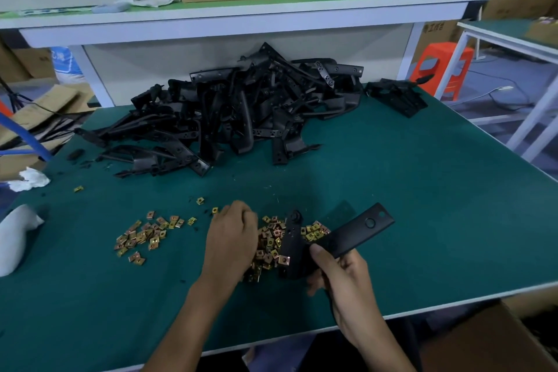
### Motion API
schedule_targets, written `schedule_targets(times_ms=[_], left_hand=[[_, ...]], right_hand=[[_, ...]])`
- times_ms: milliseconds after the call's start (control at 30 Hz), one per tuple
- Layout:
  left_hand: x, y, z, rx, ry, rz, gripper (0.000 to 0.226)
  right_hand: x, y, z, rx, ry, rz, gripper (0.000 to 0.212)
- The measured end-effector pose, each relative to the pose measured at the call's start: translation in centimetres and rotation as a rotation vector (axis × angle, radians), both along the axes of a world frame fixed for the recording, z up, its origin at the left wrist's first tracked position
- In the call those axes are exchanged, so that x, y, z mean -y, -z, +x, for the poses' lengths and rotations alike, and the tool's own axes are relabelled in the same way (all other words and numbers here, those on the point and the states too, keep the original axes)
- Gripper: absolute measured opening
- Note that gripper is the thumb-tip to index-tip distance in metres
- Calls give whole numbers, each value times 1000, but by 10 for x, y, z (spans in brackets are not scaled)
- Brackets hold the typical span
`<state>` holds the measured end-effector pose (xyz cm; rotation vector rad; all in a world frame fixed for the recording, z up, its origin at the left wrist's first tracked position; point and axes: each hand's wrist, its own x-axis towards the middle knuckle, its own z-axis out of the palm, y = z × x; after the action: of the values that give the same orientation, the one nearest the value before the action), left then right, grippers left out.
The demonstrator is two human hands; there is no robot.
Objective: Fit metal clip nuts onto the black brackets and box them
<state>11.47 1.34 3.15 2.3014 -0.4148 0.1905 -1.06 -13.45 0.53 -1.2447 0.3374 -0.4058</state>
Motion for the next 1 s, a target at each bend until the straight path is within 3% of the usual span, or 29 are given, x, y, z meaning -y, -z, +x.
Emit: schedule_targets(times_ms=[133, 300, 500, 833, 1000], left_hand=[[-4, -14, -21, -304, 45, -266, 32], [-4, -23, -40, -598, 175, -687, 21], [-7, -29, -42, -817, 234, -941, 18], [-3, -33, -44, -688, 258, -683, 31], [-2, -33, -45, -697, 293, -652, 38]], right_hand=[[0, 1, 1, -3, -1, 11, 20], [2, 1, 1, -5, -20, 23, 23], [1, -1, -1, 19, -30, 96, 17], [2, 6, 0, 6, -44, 45, 22], [3, 5, -1, 4, -56, 60, 22]])
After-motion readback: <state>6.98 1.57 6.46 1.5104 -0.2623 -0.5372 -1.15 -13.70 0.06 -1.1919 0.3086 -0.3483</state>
